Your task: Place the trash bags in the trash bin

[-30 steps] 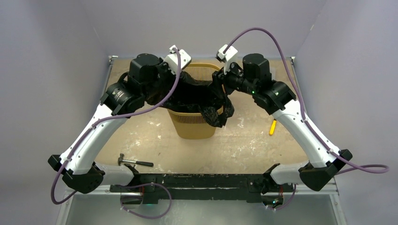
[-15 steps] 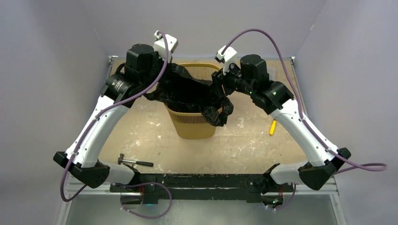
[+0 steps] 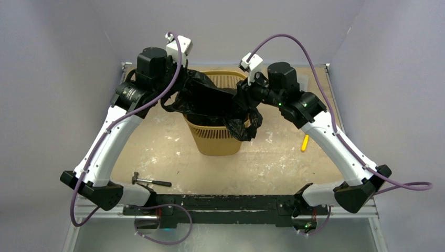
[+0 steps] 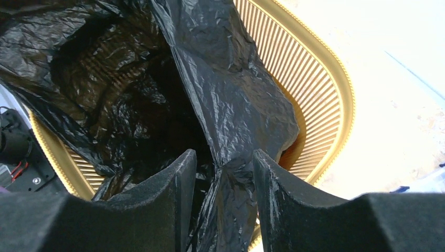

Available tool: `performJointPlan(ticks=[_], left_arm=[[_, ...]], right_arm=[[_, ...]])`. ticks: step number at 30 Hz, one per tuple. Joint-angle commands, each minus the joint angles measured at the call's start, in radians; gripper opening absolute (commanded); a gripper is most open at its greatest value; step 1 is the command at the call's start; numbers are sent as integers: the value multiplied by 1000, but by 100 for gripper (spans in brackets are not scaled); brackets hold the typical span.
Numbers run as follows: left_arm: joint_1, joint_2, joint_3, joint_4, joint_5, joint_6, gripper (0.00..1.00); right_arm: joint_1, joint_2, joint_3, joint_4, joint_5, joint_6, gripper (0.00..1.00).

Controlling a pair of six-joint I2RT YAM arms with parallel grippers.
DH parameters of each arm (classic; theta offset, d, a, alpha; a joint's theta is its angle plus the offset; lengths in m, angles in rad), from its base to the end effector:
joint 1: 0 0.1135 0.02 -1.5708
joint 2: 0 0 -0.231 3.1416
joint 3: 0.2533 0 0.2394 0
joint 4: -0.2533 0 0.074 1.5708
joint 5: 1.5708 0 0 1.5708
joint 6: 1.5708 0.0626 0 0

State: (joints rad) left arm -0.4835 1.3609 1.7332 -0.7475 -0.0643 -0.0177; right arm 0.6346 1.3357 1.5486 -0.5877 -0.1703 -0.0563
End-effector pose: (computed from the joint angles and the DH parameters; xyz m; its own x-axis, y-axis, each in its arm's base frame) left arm 0.2612 -0.1326 0.4296 -0.3317 0.1542 -0.9307 0.4052 0.9142 0.0071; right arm 0.2404 0.1901 0.3961 -0.2543 -0.2561 -0.9326 -0.7267 0.6868 0.0096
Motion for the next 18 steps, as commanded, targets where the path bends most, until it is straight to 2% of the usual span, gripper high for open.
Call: performJointPlan(ticks=[1,4,6,8,16,18], left_arm=[[17,-10,-4,68,14,-39,0],[23,4,14,68,11,-39,0],[28,10,24,69,12,-40,0],[32,12,28,73,11,-41,0],[42,32,28,72,29,-53,0],[45,32,25,77,26,-57,0]], right_arm=[[3,-30,5,51,-53,5,48],[4,-20,11,16,-36,-24,58],[3,-8,5,0,18,-41,58],[3,7,11,-17,58,-55,57],[4,-14,9,25,62,-72,46],[3,-22,9,37,69,-68,39]])
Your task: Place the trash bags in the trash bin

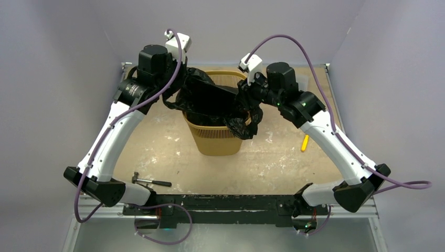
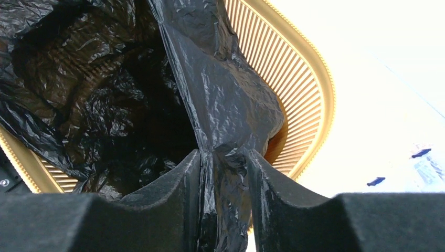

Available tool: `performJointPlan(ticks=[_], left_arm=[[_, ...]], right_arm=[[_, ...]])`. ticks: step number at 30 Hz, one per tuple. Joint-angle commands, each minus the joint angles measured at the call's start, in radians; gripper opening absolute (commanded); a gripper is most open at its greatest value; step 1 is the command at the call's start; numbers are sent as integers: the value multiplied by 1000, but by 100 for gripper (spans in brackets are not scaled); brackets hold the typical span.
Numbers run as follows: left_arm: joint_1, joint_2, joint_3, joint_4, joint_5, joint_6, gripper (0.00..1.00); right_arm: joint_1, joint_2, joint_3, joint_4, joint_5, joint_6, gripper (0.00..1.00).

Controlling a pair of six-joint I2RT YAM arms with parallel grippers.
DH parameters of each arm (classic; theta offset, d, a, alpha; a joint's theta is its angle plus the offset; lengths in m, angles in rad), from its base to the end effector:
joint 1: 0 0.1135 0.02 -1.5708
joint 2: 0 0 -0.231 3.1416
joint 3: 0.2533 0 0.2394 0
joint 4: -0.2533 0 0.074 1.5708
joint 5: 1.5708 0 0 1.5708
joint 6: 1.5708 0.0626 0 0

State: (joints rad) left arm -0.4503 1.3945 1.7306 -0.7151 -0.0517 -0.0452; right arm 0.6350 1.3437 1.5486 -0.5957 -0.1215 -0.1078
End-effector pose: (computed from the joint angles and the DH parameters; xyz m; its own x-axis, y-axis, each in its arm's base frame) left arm 0.2763 -0.1300 0.4235 -0.3505 0.1193 -0.9290 0.3760 0.9263 -0.0229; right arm 0.2439 0.1891 0.3926 -0.2318 -0.3035 -0.9242 -0.7081 0.7041 -0.0536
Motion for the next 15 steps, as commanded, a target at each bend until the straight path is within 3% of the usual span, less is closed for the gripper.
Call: performJointPlan(ticks=[1,8,13,15], left_arm=[[13,-2,26,48,13,-30,0],[15,-16,12,71,47,-10,3],[15,-46,3,88,69,55,37],[15,-66,-3,108,68,115,46]], right_arm=[[3,-33,7,53,25,-13,38],[3,-36,4,117,5,29,14],[3,-38,1,160,37,86,1],[1,-33,2,167,41,100,0]])
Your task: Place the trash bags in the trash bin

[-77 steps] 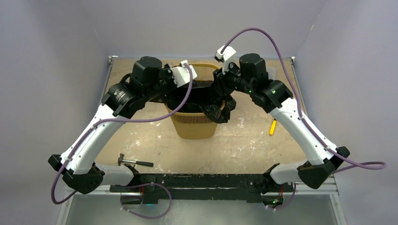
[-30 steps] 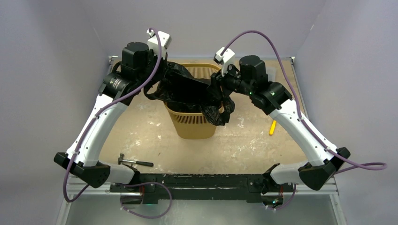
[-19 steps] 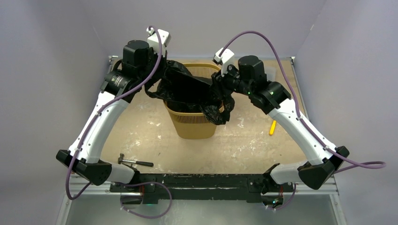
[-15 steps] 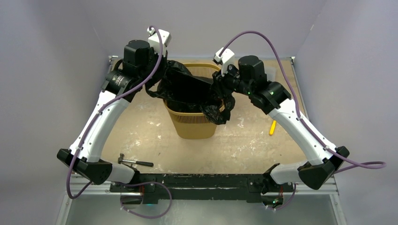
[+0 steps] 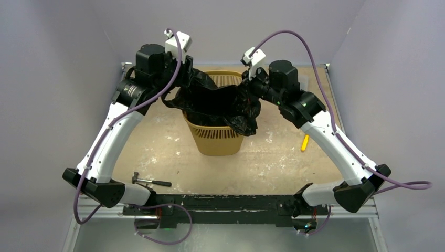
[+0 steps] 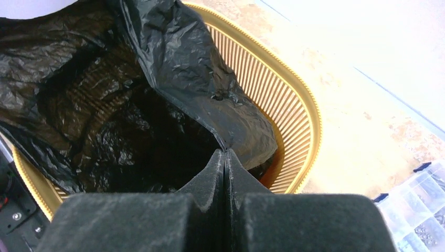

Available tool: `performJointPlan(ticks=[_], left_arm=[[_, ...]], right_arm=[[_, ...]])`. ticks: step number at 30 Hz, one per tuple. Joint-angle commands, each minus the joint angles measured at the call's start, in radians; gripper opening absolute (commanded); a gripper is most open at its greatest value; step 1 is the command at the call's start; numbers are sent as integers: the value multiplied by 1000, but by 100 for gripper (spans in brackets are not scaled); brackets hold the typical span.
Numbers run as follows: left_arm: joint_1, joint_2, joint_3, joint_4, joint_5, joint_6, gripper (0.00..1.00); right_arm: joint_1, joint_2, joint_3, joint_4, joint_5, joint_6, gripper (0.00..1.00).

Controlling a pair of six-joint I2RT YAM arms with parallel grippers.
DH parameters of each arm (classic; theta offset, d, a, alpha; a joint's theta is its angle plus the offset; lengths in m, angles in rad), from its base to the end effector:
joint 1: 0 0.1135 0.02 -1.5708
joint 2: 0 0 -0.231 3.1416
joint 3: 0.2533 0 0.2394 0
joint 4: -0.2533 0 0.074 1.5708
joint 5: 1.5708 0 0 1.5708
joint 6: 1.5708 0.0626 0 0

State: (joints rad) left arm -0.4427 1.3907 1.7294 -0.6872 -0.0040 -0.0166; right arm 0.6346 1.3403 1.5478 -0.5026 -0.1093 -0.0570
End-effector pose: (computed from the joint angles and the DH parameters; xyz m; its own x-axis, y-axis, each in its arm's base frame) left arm 0.2763 -0.1307 0.4277 -0.3156 0.1312 -0.9398 0.4198 0.9075 -0.0142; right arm 0.2472 0.1905 0.4052 -0.1955 -0.2142 -0.9570 -0.6856 0.7276 -0.0228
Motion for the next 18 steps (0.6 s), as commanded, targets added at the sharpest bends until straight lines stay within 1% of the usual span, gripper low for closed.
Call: performJointPlan(ticks=[1,5,9,10,11,13,15,18], left_arm=[[7,-77,-11,107,27,114,49],[7,-165,-89,225,111,260,58],[6,-220,-180,310,277,426,65],[6,-224,-194,321,331,469,68],[2,-227,-206,329,364,510,69],[-14,-227,-216,337,393,570,69],[-44,-219,-211,293,416,673,69],[-137,-201,-219,266,323,774,69]], right_arm=[[2,-27,3,76,51,49,0],[2,-33,-3,99,106,118,0],[1,-72,-40,151,202,186,0],[2,-81,-52,162,211,198,0],[2,-89,-62,175,211,206,0],[0,-93,-70,184,202,217,0],[0,-91,-68,182,201,224,0],[0,-90,-72,188,193,233,0]])
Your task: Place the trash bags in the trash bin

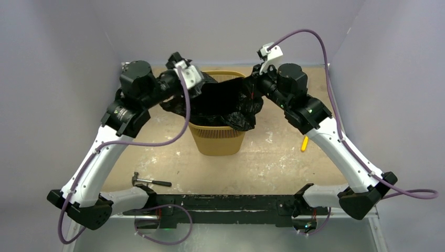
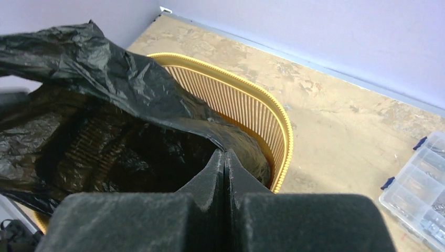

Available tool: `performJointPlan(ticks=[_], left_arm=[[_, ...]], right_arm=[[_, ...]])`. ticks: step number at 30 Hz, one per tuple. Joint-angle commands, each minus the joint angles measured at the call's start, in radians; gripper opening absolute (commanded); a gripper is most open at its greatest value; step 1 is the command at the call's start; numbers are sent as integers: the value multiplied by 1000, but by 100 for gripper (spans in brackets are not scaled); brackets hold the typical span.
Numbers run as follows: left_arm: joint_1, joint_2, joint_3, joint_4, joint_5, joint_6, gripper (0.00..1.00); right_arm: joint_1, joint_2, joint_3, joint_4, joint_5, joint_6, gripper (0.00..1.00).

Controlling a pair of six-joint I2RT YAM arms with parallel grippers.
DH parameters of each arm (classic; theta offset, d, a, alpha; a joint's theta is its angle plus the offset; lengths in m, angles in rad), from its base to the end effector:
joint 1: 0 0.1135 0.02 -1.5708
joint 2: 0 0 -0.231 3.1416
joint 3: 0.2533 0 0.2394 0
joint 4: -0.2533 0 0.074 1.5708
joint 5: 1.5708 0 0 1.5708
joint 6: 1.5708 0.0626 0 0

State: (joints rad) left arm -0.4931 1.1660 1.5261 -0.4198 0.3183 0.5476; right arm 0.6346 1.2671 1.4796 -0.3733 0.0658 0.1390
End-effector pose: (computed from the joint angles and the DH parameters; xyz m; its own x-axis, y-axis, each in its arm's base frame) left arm 0.2180 -0.1394 0.4557 0.3325 0.3827 -0.8620 0.6461 0.5733 0.5038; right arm 0.2436 0.1743 0.4196 -0.2024 0.0227 -0.9790 -0.5162 0.8471 0.1263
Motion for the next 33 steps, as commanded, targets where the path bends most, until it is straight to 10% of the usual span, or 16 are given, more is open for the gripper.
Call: performJointPlan(ticks=[1,11,24,33], left_arm=[[-122,33,-20,-19,-46,254,69],[-233,29,-124,18,-285,387,60],[-233,2,-258,210,-538,478,25],[-233,7,-133,118,-513,239,0]], right_arm=[[0,-17,-5,61,12,43,0],[-1,-23,-10,63,-9,62,0],[-1,-36,-11,63,-28,67,2],[-1,-61,-2,57,-139,14,18]])
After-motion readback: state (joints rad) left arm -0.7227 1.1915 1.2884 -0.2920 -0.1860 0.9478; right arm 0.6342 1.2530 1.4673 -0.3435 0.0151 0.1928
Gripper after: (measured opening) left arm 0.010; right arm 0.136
